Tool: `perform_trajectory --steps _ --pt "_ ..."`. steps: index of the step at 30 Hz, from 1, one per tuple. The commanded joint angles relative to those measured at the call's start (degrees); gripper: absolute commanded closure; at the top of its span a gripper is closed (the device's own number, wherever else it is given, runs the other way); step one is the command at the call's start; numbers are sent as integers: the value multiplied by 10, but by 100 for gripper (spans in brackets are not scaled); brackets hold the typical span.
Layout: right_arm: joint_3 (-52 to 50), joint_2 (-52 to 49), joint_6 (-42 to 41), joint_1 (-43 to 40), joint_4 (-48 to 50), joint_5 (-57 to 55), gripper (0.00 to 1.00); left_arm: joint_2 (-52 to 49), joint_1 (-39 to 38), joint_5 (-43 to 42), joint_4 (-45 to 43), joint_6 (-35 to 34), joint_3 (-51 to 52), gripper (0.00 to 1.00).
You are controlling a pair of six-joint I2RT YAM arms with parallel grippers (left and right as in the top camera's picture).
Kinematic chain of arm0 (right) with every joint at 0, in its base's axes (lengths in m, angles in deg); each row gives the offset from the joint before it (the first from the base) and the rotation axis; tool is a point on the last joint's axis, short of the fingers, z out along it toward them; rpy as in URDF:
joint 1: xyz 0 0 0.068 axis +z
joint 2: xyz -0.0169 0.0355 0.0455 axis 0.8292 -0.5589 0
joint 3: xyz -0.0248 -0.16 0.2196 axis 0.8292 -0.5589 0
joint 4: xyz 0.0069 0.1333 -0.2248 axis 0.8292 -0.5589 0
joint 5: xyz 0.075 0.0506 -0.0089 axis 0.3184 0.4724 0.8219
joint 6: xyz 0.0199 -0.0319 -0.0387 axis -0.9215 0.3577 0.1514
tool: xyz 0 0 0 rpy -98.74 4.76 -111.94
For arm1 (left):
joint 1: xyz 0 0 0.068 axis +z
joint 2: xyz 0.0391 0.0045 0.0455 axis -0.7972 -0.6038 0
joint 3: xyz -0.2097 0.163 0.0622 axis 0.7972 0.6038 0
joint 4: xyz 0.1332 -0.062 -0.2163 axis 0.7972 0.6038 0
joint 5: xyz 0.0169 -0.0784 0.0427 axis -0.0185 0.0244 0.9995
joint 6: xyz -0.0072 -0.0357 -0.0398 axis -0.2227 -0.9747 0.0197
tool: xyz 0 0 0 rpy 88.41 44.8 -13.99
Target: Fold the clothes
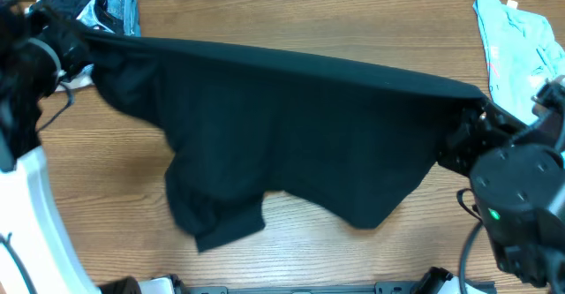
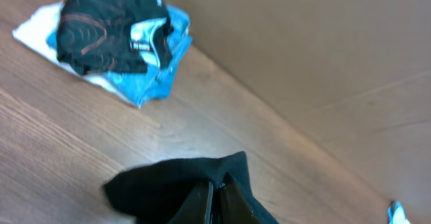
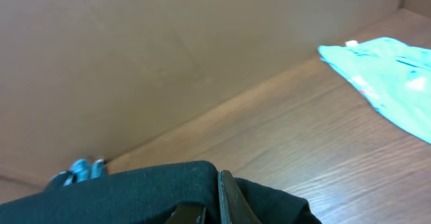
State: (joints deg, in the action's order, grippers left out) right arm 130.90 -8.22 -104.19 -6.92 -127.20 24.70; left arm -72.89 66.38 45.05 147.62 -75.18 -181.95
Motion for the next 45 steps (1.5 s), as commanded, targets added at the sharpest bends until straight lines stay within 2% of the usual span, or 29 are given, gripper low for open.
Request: perform_trajectory --steps 1,7,12,20,26,31,35,40,45 --pt "11 18 -14 -79 -17 -99 96 5 24 163 -10 5 -4 96" --pt "11 -30 33 -163 19 -20 96 35 21 155 -9 5 -8 96" --pt "11 -89 68 -199 49 53 96 51 18 155 -3 16 -8 96" --pt "18 -108 86 -203 48 126 96 116 18 154 30 17 -8 96" --pt "72 -86 126 -203 47 212 96 178 18 125 37 18 -8 96" --pt "104 -86 128 -205 54 200 96 190 18 124 26 17 -8 96" --pt "104 -113 136 -238 79 198 96 151 18 124 5 17 -8 96" --pt "104 -202 136 -318 114 227 96 25 18 121 -27 7 -8 96" --pt "103 -312 136 -385 169 295 96 -106 5 67 -75 -4 -8 96"
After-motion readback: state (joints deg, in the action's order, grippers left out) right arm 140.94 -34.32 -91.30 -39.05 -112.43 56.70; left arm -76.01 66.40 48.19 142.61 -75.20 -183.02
